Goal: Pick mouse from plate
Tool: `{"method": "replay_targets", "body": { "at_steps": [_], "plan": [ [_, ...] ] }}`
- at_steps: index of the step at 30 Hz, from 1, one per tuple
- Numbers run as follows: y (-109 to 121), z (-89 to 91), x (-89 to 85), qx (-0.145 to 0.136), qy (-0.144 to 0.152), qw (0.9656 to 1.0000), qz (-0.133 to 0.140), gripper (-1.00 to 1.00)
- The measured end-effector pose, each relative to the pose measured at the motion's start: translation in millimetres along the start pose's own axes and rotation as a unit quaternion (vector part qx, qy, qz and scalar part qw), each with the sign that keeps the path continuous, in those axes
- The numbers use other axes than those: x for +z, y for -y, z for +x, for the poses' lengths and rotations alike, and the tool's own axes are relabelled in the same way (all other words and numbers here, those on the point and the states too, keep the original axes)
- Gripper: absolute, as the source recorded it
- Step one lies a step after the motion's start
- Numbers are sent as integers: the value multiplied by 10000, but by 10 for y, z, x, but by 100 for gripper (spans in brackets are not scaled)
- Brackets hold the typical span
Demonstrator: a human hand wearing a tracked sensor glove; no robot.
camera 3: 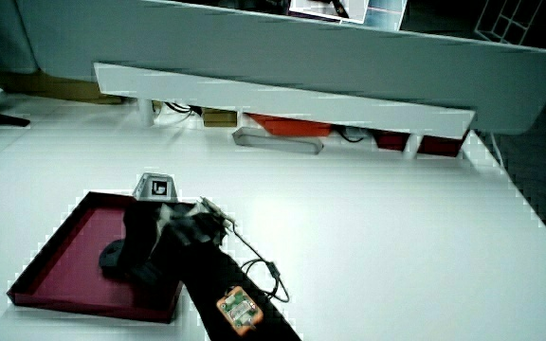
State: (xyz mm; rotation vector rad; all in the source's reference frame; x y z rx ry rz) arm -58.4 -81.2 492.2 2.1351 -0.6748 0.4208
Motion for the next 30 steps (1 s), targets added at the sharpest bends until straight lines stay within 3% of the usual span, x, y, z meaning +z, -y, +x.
{"method": "replay_targets", "body": {
  "at_steps": [9, 14, 16, 17, 18, 21, 22, 24, 26, 27, 29, 30],
  "plan": [
    [45, -22, 51, 170, 62, 9997, 168, 100],
    [204, -39, 247, 161, 223, 9988, 407, 100],
    [311, -32, 353, 220, 151, 9985, 476, 100],
    [347, -16, 390, 256, 164, 9987, 417, 100],
    [407, -14, 445, 209, 194, 9981, 555, 100],
    [507, 37, 562, 187, 172, 9982, 552, 100],
    [542, 60, 603, 95, 286, 9973, 671, 100],
    [666, 68, 707, 260, 93, 9974, 670, 100],
    [731, 131, 767, 210, 90, 9973, 697, 100],
    [760, 167, 795, 83, 175, 9963, 833, 100],
    [824, 229, 852, 103, 97, 9968, 785, 100],
    [896, 239, 899, 236, -88, 9957, 887, 100]
  ]
}}
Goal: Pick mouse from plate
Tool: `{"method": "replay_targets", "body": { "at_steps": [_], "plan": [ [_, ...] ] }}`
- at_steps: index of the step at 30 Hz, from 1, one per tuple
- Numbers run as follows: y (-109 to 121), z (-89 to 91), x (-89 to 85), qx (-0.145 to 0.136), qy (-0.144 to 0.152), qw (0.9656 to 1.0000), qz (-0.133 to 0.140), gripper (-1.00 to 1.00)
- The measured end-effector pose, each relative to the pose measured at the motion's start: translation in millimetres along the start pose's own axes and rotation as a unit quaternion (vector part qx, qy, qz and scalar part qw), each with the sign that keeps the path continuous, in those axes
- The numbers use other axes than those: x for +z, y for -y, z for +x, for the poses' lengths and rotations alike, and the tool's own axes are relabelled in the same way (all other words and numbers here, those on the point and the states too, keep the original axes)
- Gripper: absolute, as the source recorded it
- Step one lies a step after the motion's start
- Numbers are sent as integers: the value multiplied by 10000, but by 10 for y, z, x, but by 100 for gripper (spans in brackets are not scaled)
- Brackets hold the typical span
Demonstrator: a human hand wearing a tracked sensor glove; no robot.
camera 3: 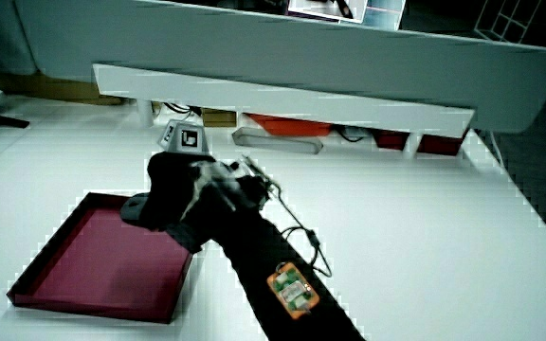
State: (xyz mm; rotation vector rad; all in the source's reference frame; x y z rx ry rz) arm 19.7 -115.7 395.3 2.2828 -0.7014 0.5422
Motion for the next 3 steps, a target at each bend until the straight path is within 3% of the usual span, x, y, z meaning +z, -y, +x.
{"method": "replay_targets", "body": {
  "at_steps": [3],
  "plan": [
    [80, 135, 81, -253, 61, 9997, 41, 100]
  ]
}}
